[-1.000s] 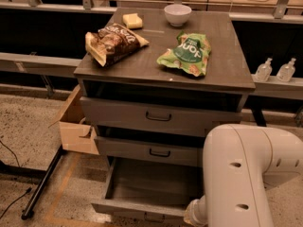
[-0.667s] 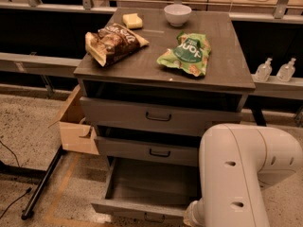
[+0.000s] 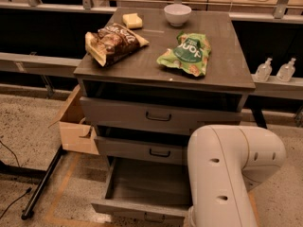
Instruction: Close bottom drawer
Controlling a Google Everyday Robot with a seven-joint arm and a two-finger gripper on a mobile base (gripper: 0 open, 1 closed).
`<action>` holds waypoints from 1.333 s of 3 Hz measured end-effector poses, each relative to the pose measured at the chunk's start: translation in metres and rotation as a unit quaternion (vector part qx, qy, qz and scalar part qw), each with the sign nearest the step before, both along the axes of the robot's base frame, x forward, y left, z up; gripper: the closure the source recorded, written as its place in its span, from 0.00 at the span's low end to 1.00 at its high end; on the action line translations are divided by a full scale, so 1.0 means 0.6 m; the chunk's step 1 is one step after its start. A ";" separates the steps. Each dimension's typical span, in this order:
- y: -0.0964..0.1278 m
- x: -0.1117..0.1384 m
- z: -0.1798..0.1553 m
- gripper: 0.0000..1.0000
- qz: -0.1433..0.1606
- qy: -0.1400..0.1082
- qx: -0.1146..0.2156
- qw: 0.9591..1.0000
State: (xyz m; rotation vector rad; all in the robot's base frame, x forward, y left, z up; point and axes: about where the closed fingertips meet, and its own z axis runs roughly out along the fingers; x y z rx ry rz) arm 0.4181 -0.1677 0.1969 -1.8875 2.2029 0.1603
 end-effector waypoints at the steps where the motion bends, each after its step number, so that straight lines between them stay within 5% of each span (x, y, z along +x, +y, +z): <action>1: 0.003 0.007 -0.017 1.00 0.004 -0.016 -0.002 1.000; 4: 0.053 0.113 -0.018 1.00 0.022 -0.137 0.049 0.989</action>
Offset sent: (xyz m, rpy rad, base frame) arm 0.0495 0.0141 -0.0175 0.0155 -0.2306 0.0302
